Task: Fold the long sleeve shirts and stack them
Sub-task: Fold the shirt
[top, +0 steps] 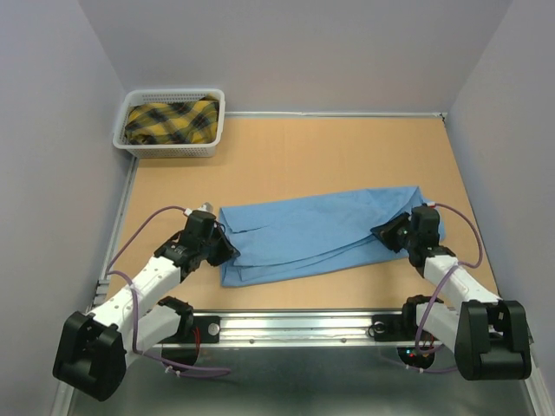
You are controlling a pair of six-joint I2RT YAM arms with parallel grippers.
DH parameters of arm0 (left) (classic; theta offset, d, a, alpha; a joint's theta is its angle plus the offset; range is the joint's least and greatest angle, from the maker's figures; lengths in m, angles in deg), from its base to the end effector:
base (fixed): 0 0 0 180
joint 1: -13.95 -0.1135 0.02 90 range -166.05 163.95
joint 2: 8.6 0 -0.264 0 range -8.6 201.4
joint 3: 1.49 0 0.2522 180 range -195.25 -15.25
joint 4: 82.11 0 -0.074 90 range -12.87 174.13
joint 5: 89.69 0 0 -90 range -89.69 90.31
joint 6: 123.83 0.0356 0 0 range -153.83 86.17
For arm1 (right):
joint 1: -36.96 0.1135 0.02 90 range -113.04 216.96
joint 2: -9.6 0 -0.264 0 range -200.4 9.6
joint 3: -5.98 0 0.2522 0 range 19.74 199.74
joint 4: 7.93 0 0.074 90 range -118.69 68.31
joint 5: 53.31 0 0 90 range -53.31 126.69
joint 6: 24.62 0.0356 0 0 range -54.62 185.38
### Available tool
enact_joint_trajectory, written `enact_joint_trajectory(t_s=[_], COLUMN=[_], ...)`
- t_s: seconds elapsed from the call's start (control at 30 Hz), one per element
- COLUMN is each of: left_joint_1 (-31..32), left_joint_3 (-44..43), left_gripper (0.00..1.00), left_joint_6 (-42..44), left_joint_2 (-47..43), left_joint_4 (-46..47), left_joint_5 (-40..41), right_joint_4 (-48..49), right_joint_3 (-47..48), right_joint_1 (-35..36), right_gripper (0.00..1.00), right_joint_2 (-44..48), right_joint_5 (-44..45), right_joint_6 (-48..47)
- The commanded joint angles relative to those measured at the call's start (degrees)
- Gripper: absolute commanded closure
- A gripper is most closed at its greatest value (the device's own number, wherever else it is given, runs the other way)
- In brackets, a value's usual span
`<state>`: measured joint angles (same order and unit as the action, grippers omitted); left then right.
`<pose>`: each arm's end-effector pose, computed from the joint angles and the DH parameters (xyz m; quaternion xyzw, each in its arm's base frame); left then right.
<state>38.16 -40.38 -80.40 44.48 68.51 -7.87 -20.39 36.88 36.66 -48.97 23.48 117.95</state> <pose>0.1667 -0.0805 0.1874 -0.1502 0.9047 -0.2811 0.2826 0.1888 0.0071 0.1516 0.3576 0.8282 0.2781 0.3300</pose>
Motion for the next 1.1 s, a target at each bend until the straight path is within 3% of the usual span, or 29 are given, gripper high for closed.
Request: enact_joint_trajectory(t_s=[0.0,0.1,0.13,0.2,0.3,0.53,0.63,0.9,1.07], left_joint_1=[0.4,0.5,0.5,0.6,0.6,0.6,0.6,0.7,0.9], left_joint_3=[-0.6,-1.2,-1.1,-1.2,-1.8,-3.1,-3.0,-2.6,-3.5], left_gripper=[1.0,1.0,1.0,1.0,1.0,1.0,1.0,1.0,1.0], left_joint_6=[0.5,-0.1,-0.3,-0.6,-0.6,0.1,0.2,-0.1,-0.6], left_joint_2=[-1.2,-3.8,-5.1,-5.9,-6.1,-6.7,-6.7,-7.2,-7.3], left_joint_4=[0.9,-1.1,-2.0,-2.7,-3.5,-6.2,-6.6,-5.4,-2.6], left_joint_5=[-2.6,-2.8,-2.9,-3.1,-3.6,-3.6,-3.1,-5.4,-7.9], right_joint_4=[-3.3,-4.6,-4.9,-5.4,-5.6,-2.8,2.6,25.0,25.1], right_joint_3=[4.8,6.0,7.5,11.0,15.1,24.9,27.6,20.0,19.0], right_joint_1=[0.1,0.1,0.1,0.1,0.1,0.1,0.2,1.6,0.8], right_gripper=[0.76,0.65,0.56,0.47,0.43,0.41,0.41,0.41,0.41], right_joint_2=[0.9,2.0,2.3,2.0,0.2,-9.7,-17.1,-30.5,-30.5], right_joint_5=[2.1,1.8,1.4,0.0,-1.9,-7.8,-11.7,-15.4,-12.0], right_joint_6=[-3.2,-4.0,-5.0,-7.2,-10.1,-10.8,-8.6,2.0,-1.1])
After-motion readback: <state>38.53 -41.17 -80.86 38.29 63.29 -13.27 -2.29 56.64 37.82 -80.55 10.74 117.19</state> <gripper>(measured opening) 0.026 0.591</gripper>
